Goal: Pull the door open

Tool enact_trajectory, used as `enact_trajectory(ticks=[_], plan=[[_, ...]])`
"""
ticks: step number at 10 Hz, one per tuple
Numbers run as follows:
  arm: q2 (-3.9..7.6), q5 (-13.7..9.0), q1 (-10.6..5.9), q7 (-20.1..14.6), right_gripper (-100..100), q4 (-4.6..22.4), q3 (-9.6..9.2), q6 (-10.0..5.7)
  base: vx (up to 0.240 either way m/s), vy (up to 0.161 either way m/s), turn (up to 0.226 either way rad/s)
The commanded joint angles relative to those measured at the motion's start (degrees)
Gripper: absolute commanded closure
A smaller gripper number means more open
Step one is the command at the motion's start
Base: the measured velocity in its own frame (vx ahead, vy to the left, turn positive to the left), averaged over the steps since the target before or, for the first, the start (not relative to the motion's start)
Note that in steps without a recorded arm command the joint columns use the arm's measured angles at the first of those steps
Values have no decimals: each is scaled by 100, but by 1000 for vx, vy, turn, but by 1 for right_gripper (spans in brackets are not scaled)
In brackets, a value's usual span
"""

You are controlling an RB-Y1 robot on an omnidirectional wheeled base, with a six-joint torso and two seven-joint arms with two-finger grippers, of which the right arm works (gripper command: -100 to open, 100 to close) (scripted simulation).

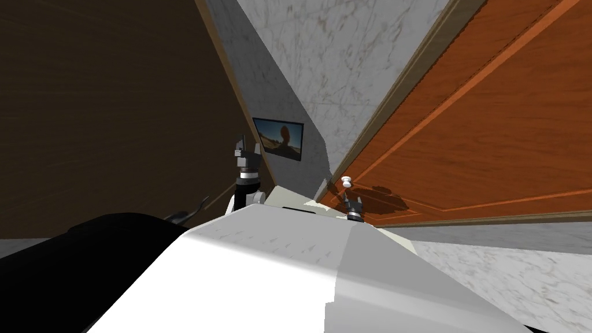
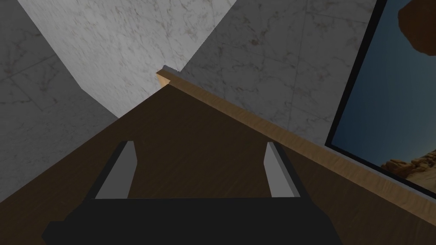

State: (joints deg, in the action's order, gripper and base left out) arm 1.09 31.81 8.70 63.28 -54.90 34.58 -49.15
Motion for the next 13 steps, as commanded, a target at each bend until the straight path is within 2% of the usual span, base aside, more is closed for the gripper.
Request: enact_trajectory(ticks=[1, 3, 6, 7, 8, 13], plan=[[116, -44, 3, -18, -100, 61, 9, -27, 212, -24, 25], [183, -102, -10, -28, -100, 164, 26, -73, 189, -21, 24], [145, -181, -28, -41, -100, 304, 51, -137, 173, -24, 22], [160, -162, -21, -42, -100, 263, 44, -116, 67, -11, 9], [160, -162, -21, -42, 100, 263, 44, -116, -9, 6, 14], [160, -162, -21, -42, 100, 263, 44, -116, -11, 4, 1]])
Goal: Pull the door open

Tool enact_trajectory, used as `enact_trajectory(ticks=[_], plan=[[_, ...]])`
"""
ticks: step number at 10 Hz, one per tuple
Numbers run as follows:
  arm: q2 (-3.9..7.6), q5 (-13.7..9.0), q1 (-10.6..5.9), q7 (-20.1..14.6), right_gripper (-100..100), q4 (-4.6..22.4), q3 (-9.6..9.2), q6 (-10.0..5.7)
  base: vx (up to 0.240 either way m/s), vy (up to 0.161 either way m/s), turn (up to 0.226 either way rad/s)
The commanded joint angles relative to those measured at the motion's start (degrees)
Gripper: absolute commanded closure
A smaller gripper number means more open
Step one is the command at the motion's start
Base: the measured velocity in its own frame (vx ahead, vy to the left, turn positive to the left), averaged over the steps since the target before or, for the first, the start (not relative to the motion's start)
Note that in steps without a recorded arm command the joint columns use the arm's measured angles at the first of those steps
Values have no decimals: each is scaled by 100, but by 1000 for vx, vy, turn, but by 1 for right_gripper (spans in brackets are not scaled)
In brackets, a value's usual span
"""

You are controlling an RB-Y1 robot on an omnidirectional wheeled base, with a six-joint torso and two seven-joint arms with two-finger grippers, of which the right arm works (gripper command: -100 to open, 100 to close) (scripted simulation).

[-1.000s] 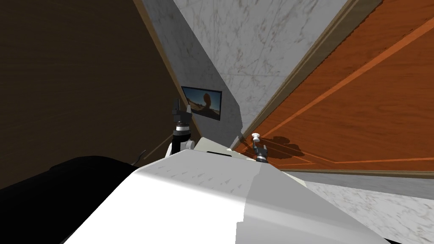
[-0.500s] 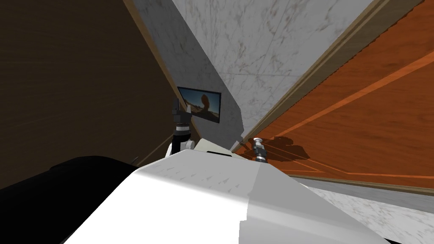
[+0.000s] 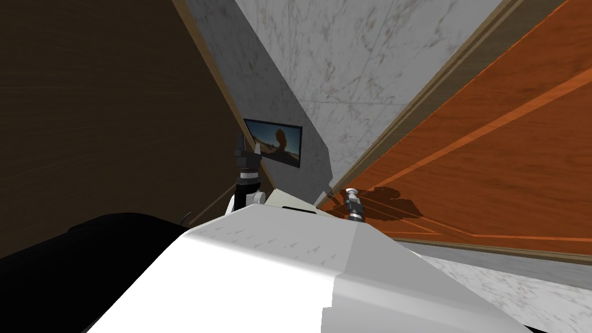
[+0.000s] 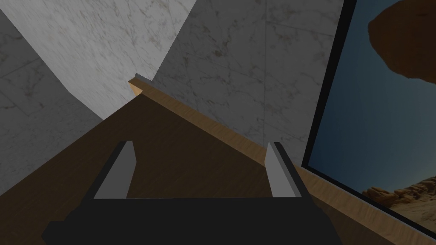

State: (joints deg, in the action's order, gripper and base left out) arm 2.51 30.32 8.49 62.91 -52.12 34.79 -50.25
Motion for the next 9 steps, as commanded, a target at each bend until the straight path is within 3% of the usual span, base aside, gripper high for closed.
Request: enact_trajectory(ticks=[1, 6, 9], plan=[[20, -110, 7, -187, 100, -13, -71, -6, -24, 0, 37], [76, -446, 29, -739, 100, -52, -285, -26, -46, -8, 33], [124, -767, 49, -1232, 100, -90, -490, -44, -63, -6, 42]])
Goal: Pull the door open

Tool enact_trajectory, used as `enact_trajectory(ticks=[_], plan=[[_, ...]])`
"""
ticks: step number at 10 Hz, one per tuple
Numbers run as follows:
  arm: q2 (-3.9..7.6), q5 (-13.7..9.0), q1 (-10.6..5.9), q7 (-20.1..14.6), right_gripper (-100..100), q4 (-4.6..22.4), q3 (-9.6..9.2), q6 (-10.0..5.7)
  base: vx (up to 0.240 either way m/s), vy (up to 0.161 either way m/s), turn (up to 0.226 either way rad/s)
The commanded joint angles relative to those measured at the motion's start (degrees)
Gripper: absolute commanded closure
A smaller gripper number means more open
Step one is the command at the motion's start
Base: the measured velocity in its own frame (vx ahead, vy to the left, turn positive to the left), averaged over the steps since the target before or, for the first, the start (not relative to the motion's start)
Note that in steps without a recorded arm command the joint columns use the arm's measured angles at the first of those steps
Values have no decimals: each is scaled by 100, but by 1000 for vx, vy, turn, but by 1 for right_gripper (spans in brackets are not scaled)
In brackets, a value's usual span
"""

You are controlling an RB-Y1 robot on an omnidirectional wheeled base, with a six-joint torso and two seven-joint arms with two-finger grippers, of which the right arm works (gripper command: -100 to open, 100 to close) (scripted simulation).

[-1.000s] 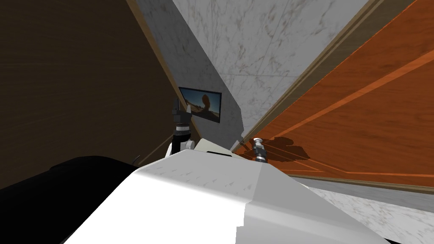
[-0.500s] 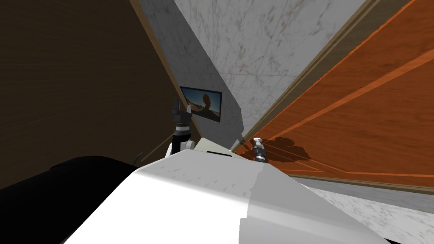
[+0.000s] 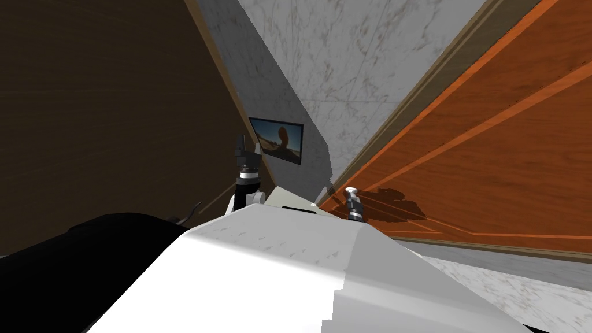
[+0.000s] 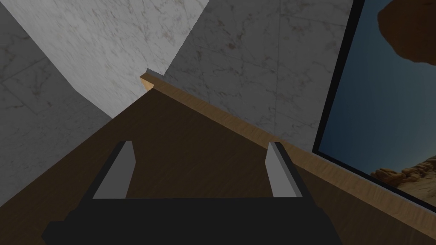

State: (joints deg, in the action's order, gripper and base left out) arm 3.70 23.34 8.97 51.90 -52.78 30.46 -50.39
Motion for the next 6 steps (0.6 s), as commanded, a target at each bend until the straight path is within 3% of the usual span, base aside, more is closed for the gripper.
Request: enact_trajectory(ticks=[1, 2, 6], plan=[[22, -179, 8, -286, 100, -37, -126, -37, -76, -13, 45], [22, -179, 8, -317, 100, -37, -126, -37, -50, -14, 24], [78, -583, 34, -926, 100, -84, -385, -60, -53, -11, 37]])
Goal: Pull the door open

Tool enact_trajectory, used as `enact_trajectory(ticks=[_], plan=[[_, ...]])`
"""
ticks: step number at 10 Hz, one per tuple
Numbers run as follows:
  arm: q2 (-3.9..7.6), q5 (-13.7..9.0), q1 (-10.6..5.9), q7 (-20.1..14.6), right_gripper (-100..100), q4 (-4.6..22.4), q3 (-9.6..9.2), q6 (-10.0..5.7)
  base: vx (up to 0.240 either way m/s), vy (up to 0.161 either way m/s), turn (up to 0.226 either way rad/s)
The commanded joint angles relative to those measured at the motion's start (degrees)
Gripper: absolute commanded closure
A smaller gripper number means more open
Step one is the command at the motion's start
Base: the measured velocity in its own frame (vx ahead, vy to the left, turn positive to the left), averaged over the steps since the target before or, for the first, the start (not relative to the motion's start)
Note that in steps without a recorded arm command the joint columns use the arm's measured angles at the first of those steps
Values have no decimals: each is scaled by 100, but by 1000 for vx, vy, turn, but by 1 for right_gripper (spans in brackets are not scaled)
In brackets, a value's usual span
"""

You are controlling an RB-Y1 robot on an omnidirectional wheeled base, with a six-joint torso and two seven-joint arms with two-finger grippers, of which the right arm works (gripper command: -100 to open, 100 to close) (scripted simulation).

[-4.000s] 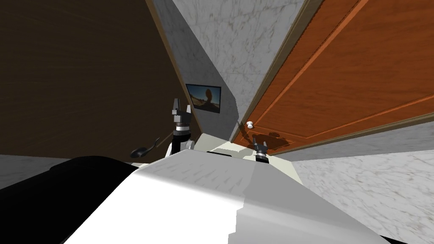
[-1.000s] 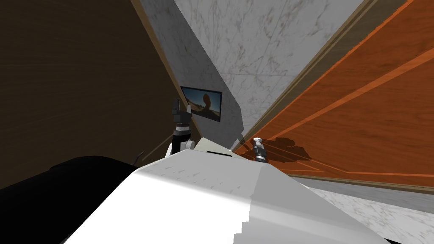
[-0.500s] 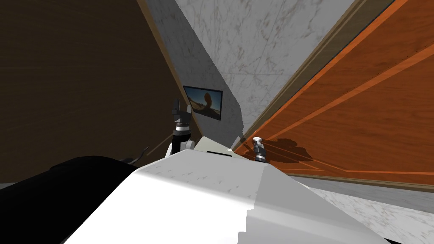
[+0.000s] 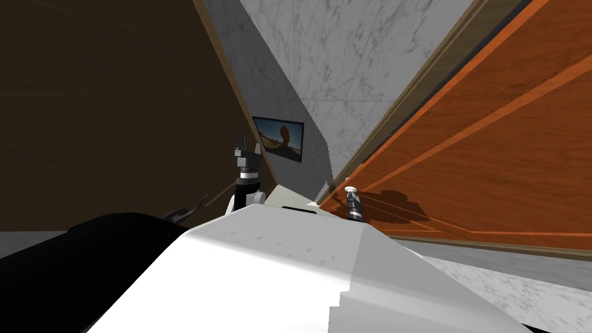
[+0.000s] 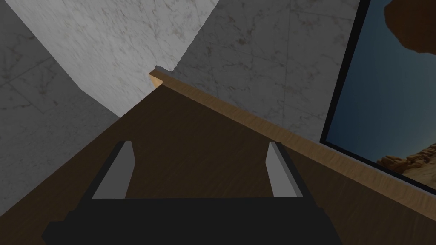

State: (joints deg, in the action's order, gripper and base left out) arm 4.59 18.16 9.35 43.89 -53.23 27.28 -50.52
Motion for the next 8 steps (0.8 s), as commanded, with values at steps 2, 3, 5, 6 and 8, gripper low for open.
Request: enact_trajectory(ticks=[2, 3, 5, 6, 8], plan=[[7, -201, 5, -331, 100, -54, -154, -54, -55, -20, 40], [27, -354, 14, -551, 100, -72, -252, -63, -59, -9, 43], [47, -513, 24, -777, 100, -90, -354, -72, -66, -13, 46], [67, -672, 34, -988, 100, -109, -456, -81, -57, -4, 34], [88, -831, 44, -1228, 100, -127, -558, -89, -64, -17, 47]])
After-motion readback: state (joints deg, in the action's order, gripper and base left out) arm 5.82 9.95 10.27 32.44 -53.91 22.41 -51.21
